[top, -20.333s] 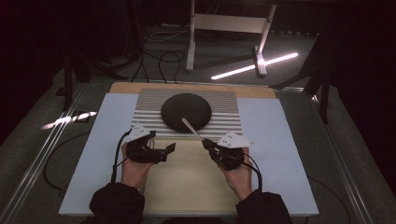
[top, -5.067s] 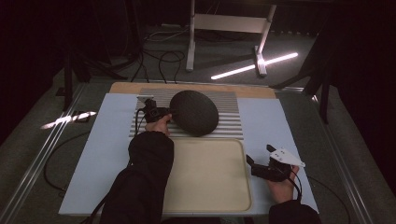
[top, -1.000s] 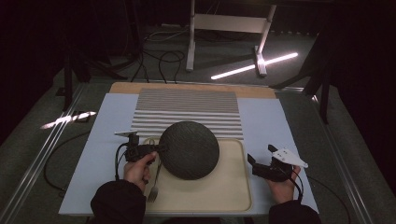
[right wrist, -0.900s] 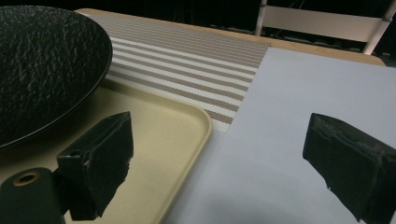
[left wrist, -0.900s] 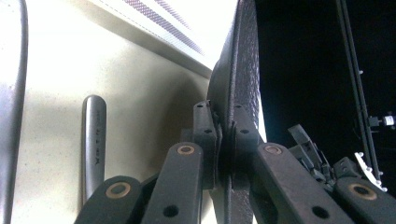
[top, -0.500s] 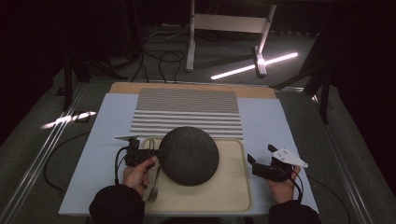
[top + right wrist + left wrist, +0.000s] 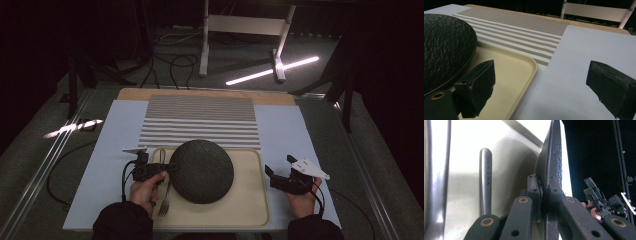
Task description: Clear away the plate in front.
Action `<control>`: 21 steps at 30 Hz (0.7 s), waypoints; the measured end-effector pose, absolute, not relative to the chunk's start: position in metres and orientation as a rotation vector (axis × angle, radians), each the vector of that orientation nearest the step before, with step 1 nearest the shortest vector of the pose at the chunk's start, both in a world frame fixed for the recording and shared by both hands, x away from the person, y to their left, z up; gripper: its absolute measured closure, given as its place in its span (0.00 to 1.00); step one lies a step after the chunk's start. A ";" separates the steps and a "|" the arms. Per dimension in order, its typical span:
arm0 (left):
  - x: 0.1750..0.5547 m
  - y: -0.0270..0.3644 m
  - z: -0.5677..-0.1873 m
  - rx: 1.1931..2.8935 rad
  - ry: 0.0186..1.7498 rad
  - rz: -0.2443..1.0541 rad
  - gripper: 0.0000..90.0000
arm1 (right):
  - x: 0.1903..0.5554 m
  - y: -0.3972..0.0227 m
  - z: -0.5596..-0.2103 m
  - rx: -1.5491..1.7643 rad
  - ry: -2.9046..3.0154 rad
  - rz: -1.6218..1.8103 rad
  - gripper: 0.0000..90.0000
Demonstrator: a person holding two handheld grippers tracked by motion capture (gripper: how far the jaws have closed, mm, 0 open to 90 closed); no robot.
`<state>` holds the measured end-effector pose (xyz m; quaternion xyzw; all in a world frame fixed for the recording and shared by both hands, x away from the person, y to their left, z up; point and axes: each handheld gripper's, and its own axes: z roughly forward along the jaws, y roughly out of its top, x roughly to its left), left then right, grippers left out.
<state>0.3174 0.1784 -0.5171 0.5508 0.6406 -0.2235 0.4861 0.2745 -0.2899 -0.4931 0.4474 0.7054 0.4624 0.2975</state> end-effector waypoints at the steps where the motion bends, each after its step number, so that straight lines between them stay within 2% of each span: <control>1: 0.316 0.179 -0.518 1.334 1.559 -0.548 0.95 | 0.275 -0.290 -0.493 1.189 1.875 1.229 0.10; 21: 0.305 0.176 -0.523 1.360 1.542 -0.583 0.94 | 0.275 -0.289 -0.494 1.186 1.877 1.221 0.10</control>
